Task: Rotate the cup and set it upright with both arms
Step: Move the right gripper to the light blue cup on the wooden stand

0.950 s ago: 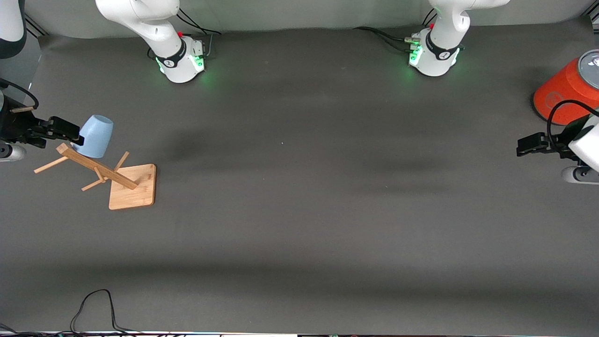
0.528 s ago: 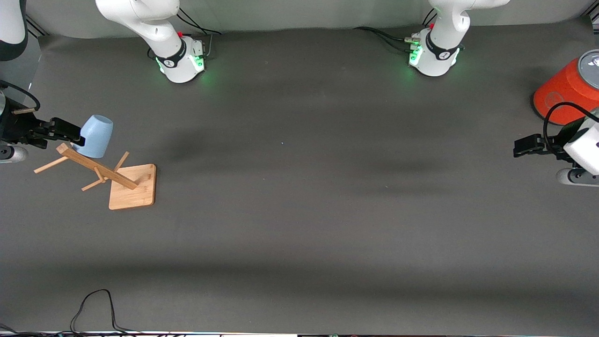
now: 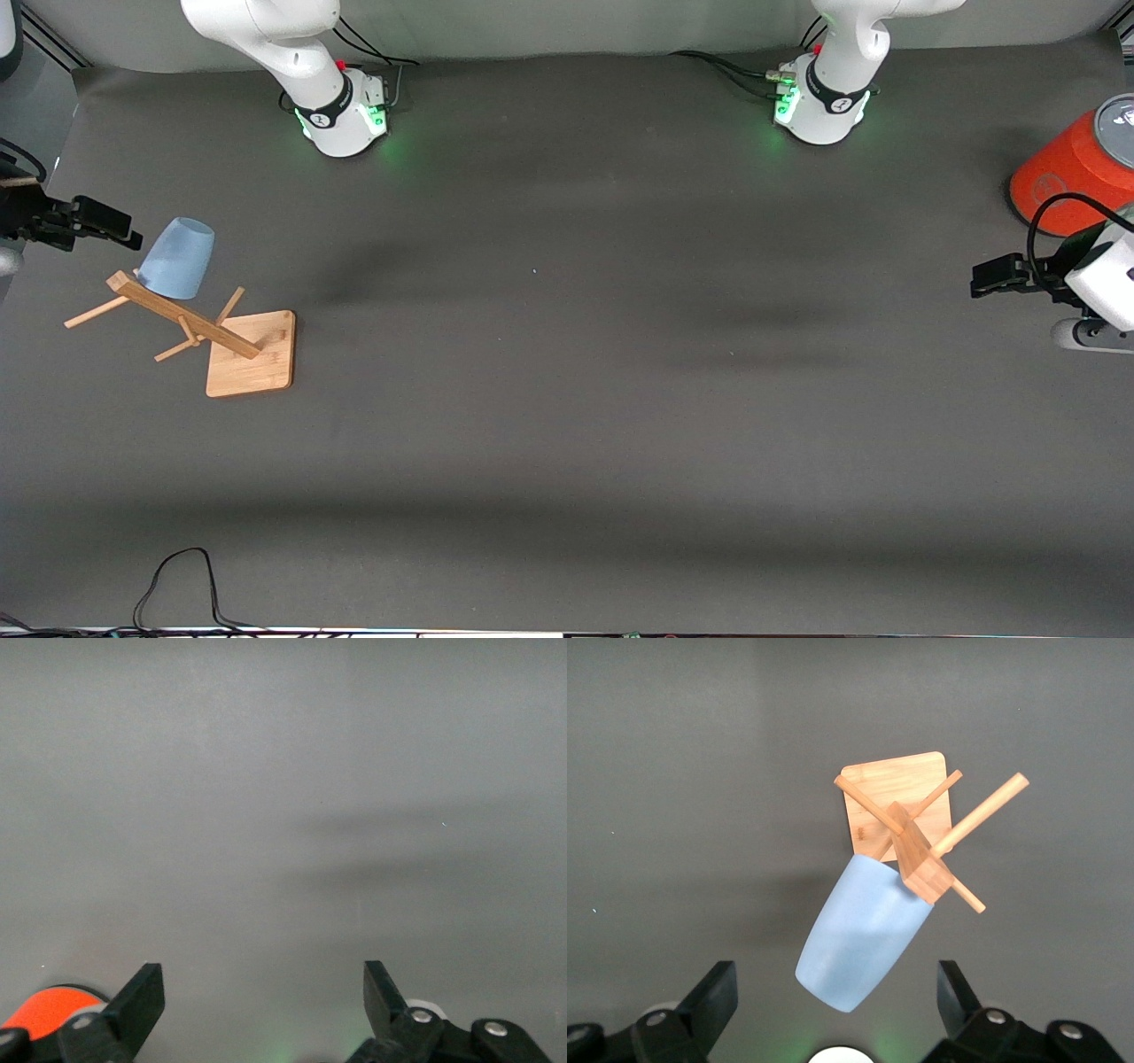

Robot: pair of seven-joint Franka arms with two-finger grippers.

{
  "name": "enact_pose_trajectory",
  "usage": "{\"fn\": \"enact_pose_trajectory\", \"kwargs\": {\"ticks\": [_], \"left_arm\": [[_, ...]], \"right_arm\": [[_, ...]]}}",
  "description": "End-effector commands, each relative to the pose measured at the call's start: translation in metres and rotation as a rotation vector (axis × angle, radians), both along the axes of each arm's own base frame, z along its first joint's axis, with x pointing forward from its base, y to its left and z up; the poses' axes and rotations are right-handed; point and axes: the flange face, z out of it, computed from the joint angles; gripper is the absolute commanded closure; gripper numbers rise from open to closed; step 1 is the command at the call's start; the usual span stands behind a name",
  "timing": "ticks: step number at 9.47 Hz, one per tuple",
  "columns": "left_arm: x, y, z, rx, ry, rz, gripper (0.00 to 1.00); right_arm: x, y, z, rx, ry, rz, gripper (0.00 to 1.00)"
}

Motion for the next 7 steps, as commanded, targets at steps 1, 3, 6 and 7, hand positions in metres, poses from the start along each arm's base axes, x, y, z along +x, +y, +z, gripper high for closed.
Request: {"fn": "enact_pose_trajectory", "kwargs": {"ticks": [1,3,6,7], "left_arm": [[0.001,-0.004,0.005,-0.002,0.004,-0.019,0.00],[0.001,-0.002,0.005,-0.004,0.004,-0.017,0.00],[0.001,-0.003,0.005,-0.004,0.006,-0.019,0.00],[0.001,-0.001,0.004,-0.004,0.009,-0.017,0.00]], "right_arm": [[-0.008,0.000,-0.003,-0.001,0.001,-0.102,0.00],[-0.011,0.001,-0.008,-0.023,0.024,-0.352,0.00],[-0.017,0.000,-0.030,-0.040,0.063,-0.504,0.00],[-0.019,-0.004,-0.043,-0.038,0.064,-0.513,0.00]]}}
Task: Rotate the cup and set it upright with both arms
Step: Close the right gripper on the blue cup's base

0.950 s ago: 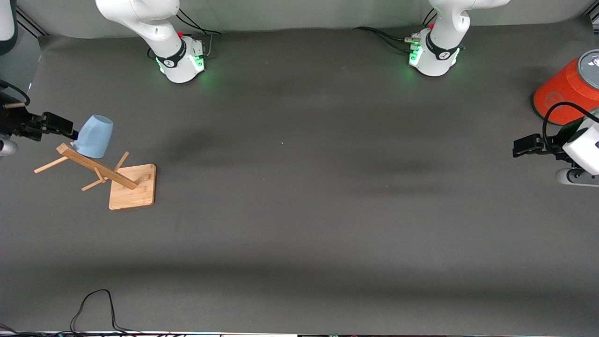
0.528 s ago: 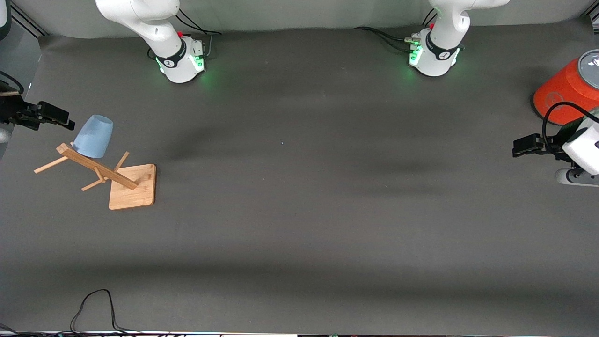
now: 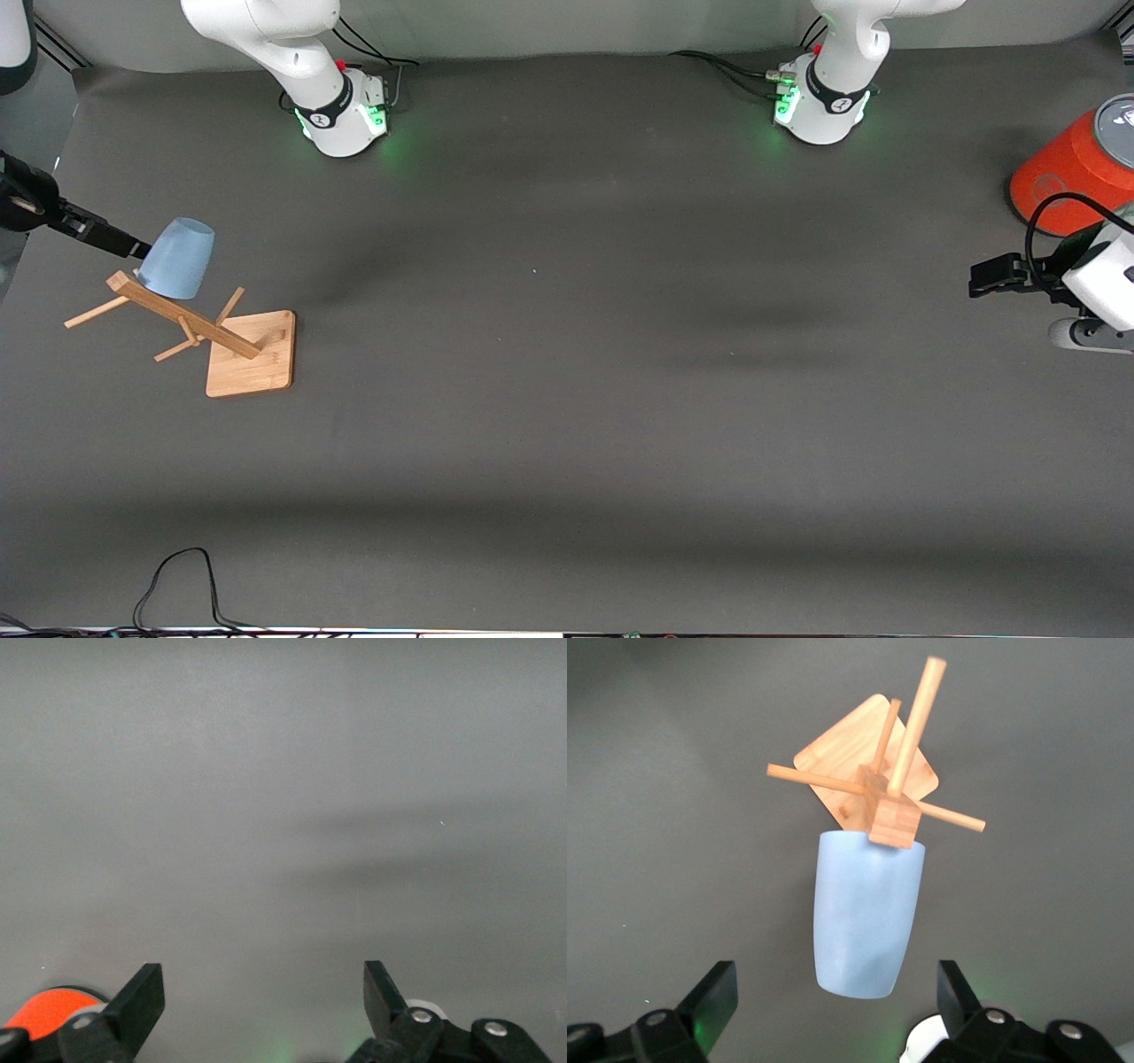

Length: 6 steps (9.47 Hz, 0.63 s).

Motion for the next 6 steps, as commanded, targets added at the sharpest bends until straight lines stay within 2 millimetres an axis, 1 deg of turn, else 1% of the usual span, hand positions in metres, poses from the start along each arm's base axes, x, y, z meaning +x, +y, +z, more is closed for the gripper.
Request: {"fn": "enact_pose_trajectory", "kwargs": {"ticks": [1,2,4,6], "left_arm": [[0.001,0.001,0.005,-0.003,0.006,-0.010,0.00],[0.001,0.000,0.005,-0.003,0.006,-0.012,0.00],[0.001,-0.001,0.005,-0.003,0.006,-0.013,0.00],[0.001,-0.001,0.005,-0.003,0.006,-0.013,0.00]], "right_arm": [[-0.014,-0.004,-0.026,0.007,-0.016,-0.040,0.00],[-0.018,-0.004,-0.042,0.009,-0.018,-0.041,0.00],[-0.026,-0.002,-0.064,0.012,-0.024,-0.041,0.00],[-0.028,-0.001,-0.079,0.012,-0.031,-0.041,0.00]]}}
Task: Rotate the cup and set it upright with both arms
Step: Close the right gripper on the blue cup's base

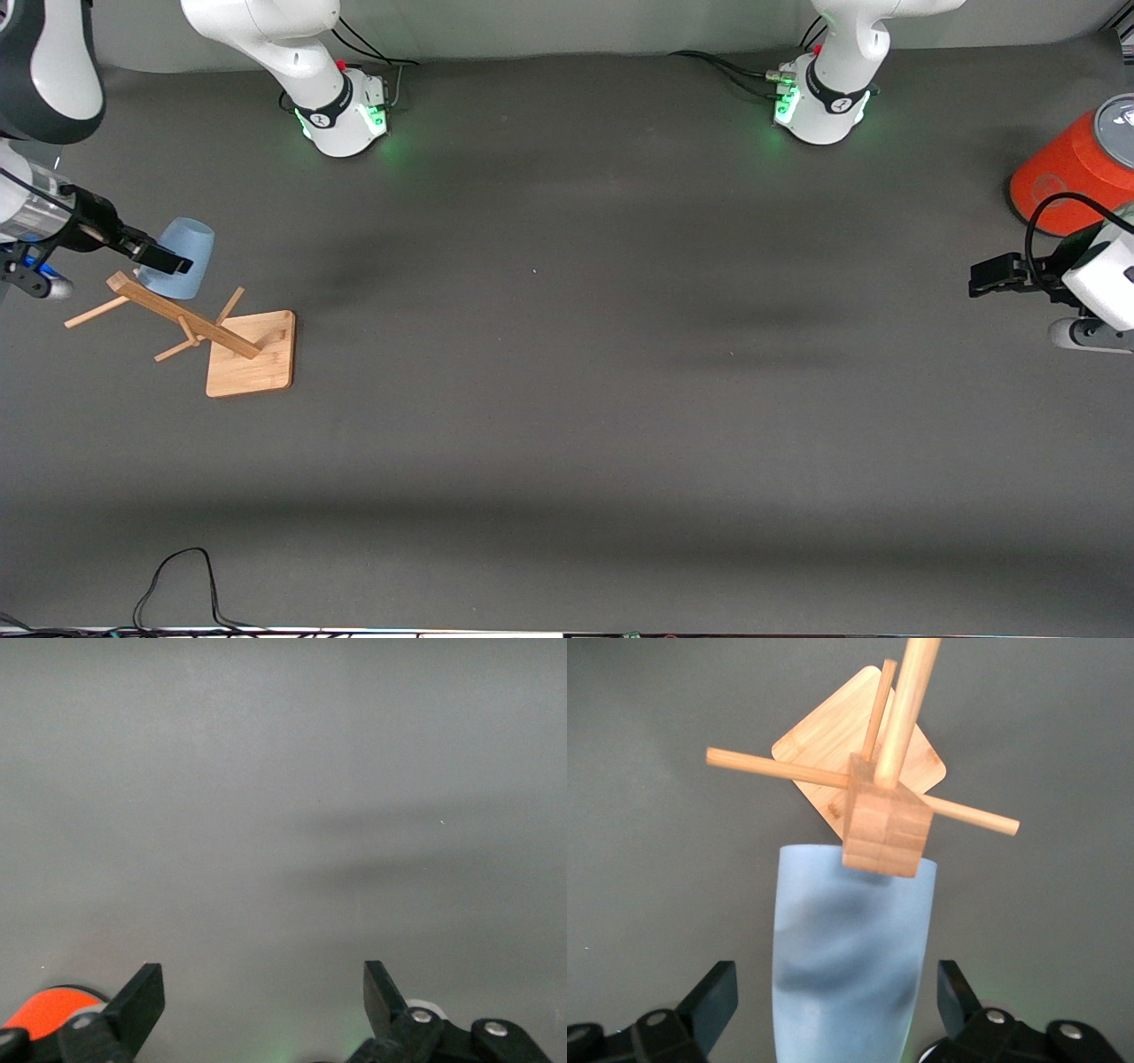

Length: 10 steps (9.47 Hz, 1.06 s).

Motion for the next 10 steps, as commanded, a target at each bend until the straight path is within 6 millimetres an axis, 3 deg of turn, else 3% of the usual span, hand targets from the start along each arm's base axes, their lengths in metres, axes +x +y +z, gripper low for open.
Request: {"fn": "enact_pose_trajectory", "kwargs": {"ticks": [1,4,6,7,10], "left_arm": [[0.001,0.000,0.005,-0.003,0.005,-0.012,0.00],[0.001,-0.002,0.005,-0.003,0.005,-0.015,0.00],[0.001,-0.001,0.005,-0.003,0.005,-0.013,0.00],[0.001,-0.002,0.004,-0.003,0.007,-0.013,0.00],[0.001,-0.002,0.004,-0.003,0.007,-0.015,0.00]], "right_arm": [[-0.010,0.003,-0.005,0.001,-0.035,-0.022,0.00],[-0.012,-0.003,-0.016,0.003,-0.036,-0.038,0.00],[-0.012,-0.003,-0.015,0.003,-0.039,-0.036,0.44],[-0.012,-0.003,-0.015,0.003,-0.039,-0.036,0.49],[-0.013,-0.001,-0.010,0.005,-0.043,-0.033,0.49]]}}
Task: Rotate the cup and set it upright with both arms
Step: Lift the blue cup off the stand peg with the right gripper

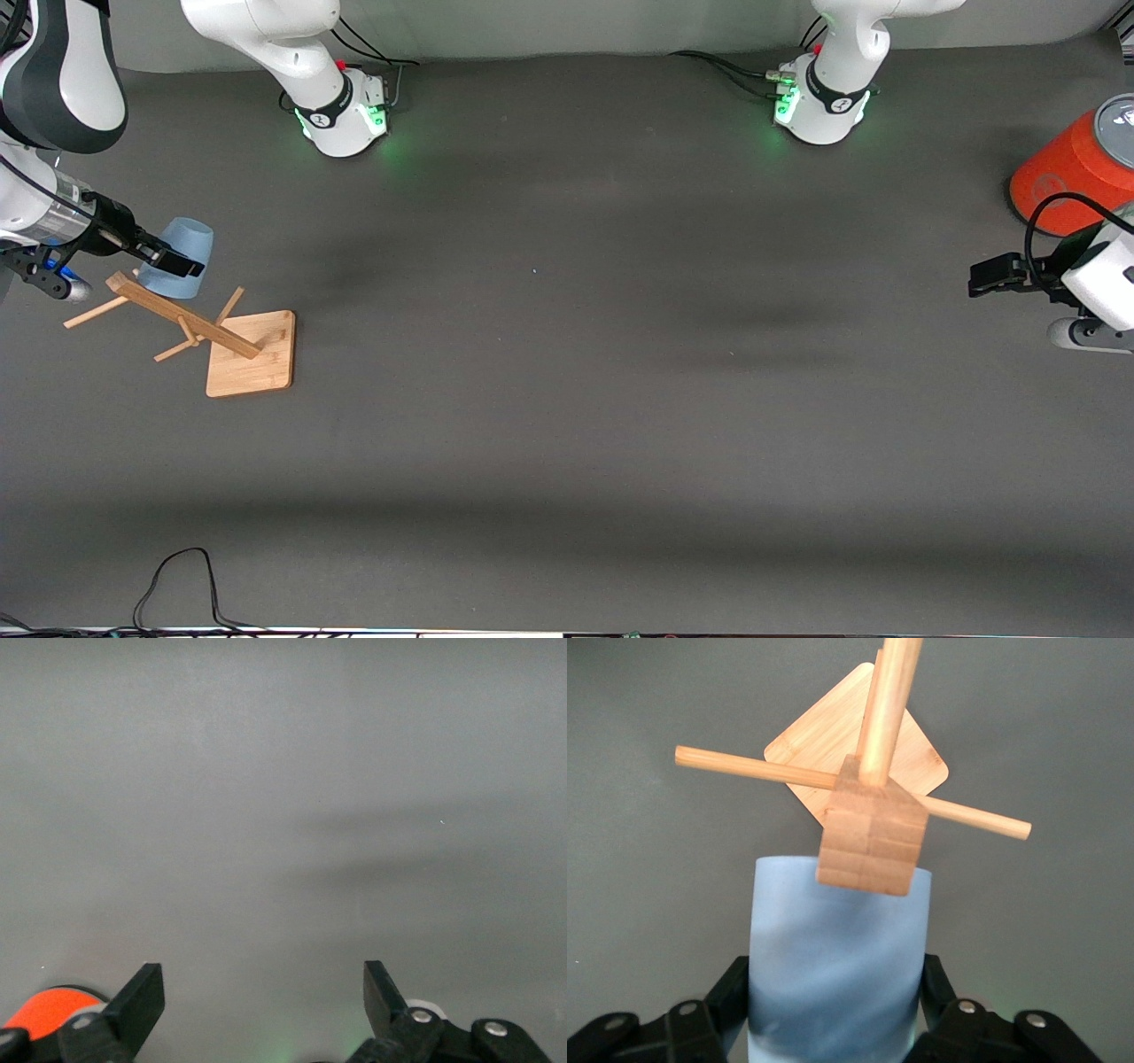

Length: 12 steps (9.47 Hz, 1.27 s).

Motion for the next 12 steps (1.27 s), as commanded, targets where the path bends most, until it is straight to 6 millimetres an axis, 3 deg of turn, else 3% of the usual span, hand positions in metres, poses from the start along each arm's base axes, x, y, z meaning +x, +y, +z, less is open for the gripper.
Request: {"fn": "enact_pose_trajectory", "kwargs": {"ticks": [1,2,5,7,9,12], "left_arm": [[0.001,0.000,0.004,-0.003,0.007,-0.013,0.00],[0.001,0.002,0.004,-0.003,0.007,-0.009,0.00],[0.001,0.001,0.004,-0.003,0.008,-0.011,0.00],[0.001,0.004,0.004,-0.003,0.007,-0.005,0.00],[0.001,0.003,0.004,-0.003,0.007,-0.006,0.00],[0.000,0.005,0.003,-0.005,0.019,-0.015,0.00]], "right_arm": [[-0.013,0.004,0.020,0.006,-0.036,-0.025,0.49],[-0.019,0.010,0.034,0.004,-0.039,-0.043,0.49],[-0.046,0.053,0.076,0.004,-0.028,-0.077,0.49],[-0.060,0.095,0.103,-0.006,-0.009,-0.113,0.49],[-0.067,0.153,0.118,-0.031,0.003,-0.180,0.49],[-0.062,0.274,0.115,-0.048,0.029,-0.342,0.50]]}}
